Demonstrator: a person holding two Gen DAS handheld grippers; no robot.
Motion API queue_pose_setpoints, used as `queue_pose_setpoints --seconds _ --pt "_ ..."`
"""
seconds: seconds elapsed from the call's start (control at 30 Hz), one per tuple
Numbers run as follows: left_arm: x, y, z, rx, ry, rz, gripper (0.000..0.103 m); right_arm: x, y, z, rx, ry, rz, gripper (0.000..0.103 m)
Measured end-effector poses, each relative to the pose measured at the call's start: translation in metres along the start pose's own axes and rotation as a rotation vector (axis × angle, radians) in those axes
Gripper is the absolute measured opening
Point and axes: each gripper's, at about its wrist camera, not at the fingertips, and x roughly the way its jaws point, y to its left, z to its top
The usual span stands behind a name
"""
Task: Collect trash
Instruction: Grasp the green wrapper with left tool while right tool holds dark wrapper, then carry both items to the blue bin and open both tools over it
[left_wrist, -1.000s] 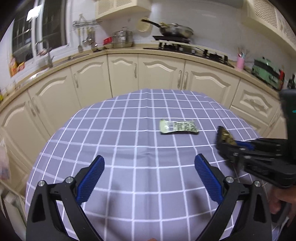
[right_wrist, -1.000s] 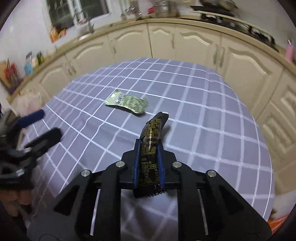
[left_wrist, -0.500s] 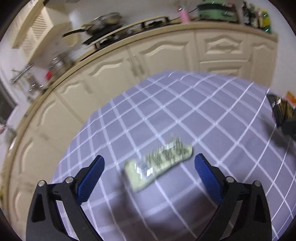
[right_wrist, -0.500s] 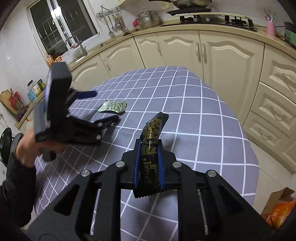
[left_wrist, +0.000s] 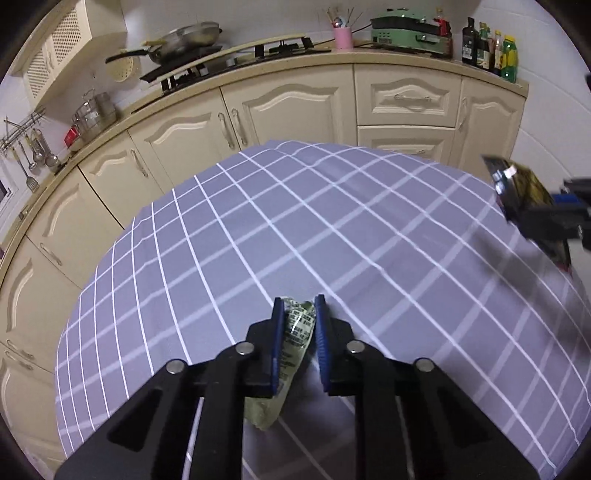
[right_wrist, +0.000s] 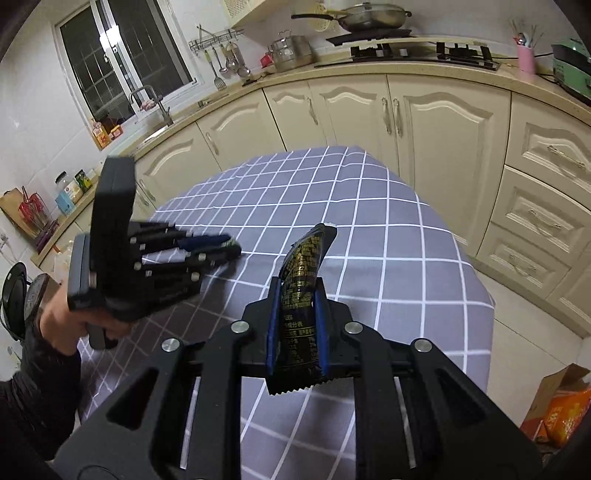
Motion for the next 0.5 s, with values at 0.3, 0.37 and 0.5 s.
queue_pose_setpoints --seconds 0.3,0.37,0.5 --pt "-0.063 -0.026 -0.018 -0.12 -0.128 -0.021 0.015 -0.052 -0.003 -0.016 0.012 -0.073 -0.029 0.017" --pt "-0.082 -0.039 -0.014 -0.119 -0.179 -0.026 0.015 -0.068 -0.008 -0.021 0.025 -0.094 -0.045 0.017" --pt "-0.11 -0.073 -0.001 -0.094 -0.255 -0.06 0.015 -0.102 -0.025 -0.03 0.058 -0.14 -0.085 0.017"
